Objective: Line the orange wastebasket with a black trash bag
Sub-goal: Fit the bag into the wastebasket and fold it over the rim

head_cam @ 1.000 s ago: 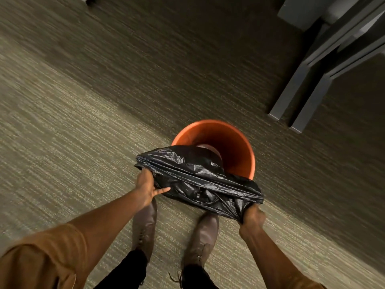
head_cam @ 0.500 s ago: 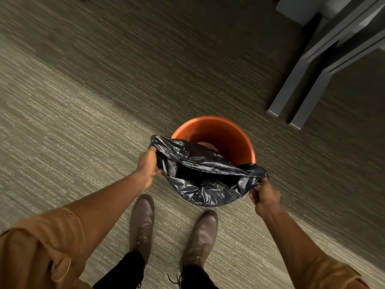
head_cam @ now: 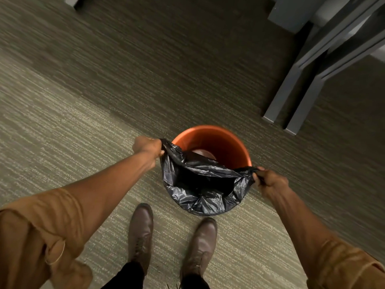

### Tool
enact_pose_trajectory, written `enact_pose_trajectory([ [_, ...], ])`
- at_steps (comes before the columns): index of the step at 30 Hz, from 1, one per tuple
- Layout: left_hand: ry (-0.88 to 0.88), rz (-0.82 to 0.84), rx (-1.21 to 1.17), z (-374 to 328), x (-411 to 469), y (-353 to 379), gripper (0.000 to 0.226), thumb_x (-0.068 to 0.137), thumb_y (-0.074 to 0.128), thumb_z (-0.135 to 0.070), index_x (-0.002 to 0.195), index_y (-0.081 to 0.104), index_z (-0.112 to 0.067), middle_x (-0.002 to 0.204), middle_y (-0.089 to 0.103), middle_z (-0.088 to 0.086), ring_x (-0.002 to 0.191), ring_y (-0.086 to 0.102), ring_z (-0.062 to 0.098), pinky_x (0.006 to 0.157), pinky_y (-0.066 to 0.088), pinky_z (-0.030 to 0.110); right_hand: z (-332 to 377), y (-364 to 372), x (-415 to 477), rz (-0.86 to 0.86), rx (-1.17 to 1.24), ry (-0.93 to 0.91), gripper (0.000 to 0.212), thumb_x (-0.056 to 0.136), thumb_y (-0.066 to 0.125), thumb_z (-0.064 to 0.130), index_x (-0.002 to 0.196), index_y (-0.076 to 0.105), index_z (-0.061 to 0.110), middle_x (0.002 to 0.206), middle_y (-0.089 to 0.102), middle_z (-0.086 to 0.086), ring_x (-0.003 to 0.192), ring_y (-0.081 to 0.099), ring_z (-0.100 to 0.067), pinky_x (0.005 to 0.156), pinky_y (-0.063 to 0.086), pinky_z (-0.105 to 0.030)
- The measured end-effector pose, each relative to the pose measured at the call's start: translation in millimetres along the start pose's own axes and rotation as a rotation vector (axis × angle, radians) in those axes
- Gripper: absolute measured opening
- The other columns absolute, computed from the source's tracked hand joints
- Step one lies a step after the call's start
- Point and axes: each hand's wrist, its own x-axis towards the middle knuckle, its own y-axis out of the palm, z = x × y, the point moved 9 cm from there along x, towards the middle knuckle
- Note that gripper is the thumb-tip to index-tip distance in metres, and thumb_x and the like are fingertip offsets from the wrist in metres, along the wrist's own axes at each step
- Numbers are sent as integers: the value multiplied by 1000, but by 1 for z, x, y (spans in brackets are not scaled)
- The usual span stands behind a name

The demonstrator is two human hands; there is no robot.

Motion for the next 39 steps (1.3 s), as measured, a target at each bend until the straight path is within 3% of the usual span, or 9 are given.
enact_pose_trajectory([
  [2,-97,37,-225,3,0,7,6,97,71,7,101,75,8,103,78,19,78,79,26,39,54,20,0,-1,3,-8,26,-2,18,95,74,-8,81,72,4,102,78,-16,55,74,-18,38,55,-22],
  [5,-151,95,-431,3,2,17,15,96,71,12,110,73,15,110,78,25,76,79,27,47,63,23,2,-1,-2,-7,73,-28,14,93,77,-8,82,70,-1,98,77,-16,68,74,-21,42,58,-21],
  [10,-74,142,-450,-10,5,29,16,96,73,11,87,69,-1,104,75,19,88,78,27,62,68,23,13,8,-19,56,53,-139,14,91,80,-6,102,73,-9,100,77,-12,80,75,-22,51,62,-19],
  [14,57,174,-303,-24,10,38,13,92,79,8,87,72,-1,102,78,19,88,79,24,82,69,29,23,10,-17,-4,-76,-176,10,95,79,-1,102,73,-4,95,77,-14,71,72,-23,47,61,-22],
  [18,245,198,15,-42,12,38,14,89,85,0,90,80,-13,100,84,10,89,80,21,86,68,35,38,9,-11,-130,-328,-309,8,87,85,12,83,77,12,85,81,-11,89,82,-36,77,68,-50],
  [25,179,180,-43,-46,19,32,13,99,74,0,90,72,-10,105,77,12,78,73,19,50,61,20,64,23,-20,-111,-457,-453,20,93,75,2,86,78,20,86,79,2,77,75,-17,64,63,-29],
  [28,-39,209,-318,-30,23,33,10,103,63,7,98,70,2,108,69,14,83,71,22,50,63,23,56,25,-15,-30,-148,-284,20,94,69,-13,86,74,5,91,76,-5,74,73,-17,49,61,-19],
  [32,-157,293,-482,-19,23,41,14,103,59,11,93,68,4,105,69,17,90,72,26,55,66,24,47,21,-11,32,98,-121,18,97,64,-15,84,69,-3,98,71,-16,81,74,-27,58,68,-28],
  [39,121,287,-184,-39,22,43,10,96,77,1,93,74,-8,104,76,10,103,75,24,64,66,21,64,37,-18,251,-360,-436,21,91,76,-8,104,81,7,99,85,-8,93,83,-25,76,66,-27],
])
